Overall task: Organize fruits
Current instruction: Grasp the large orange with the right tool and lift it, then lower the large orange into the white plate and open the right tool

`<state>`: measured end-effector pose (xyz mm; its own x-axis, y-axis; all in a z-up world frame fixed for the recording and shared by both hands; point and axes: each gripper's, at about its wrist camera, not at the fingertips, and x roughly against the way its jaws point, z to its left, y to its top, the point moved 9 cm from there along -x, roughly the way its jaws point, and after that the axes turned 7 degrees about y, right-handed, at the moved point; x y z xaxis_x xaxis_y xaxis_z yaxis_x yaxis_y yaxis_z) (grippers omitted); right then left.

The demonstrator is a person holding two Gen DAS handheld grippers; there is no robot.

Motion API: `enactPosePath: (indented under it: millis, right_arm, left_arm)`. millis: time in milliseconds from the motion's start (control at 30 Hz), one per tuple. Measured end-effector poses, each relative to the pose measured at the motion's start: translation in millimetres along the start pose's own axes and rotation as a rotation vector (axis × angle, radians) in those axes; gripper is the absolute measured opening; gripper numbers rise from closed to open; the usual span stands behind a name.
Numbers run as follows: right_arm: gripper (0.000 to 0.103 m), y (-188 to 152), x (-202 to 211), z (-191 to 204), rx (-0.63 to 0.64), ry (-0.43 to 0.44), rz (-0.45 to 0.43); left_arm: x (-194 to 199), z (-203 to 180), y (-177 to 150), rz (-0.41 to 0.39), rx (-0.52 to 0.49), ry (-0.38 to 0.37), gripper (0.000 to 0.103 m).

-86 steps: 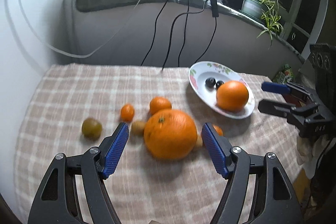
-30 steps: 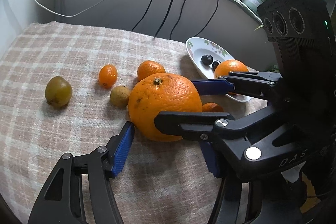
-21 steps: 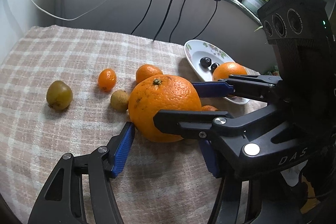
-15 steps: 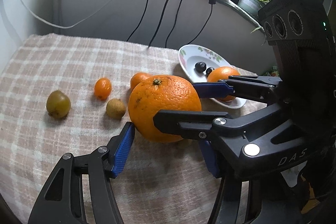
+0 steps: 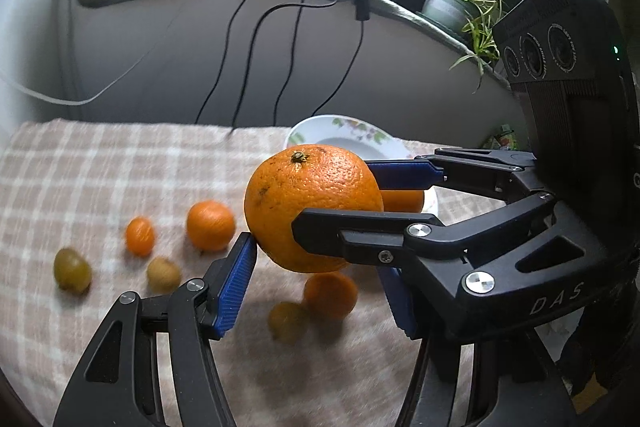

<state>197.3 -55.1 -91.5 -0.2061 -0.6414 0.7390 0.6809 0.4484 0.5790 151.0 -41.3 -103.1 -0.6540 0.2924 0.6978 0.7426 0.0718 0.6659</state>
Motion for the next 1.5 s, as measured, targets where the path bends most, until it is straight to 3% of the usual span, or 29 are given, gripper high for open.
enactPosePath:
  millis: [667,1500]
  right_arm:
    - [0.07,15,8,-50,-0.039,-0.041,-0.019]
    - [0.07,22,-3,-66,-0.047,-0.062,-0.011]
  left_arm:
    - [-33,-15,26,0.017,-0.024,-0.021,0.06]
    - [-52,-13,38,0.031,-0.003,-0.002,0.06]
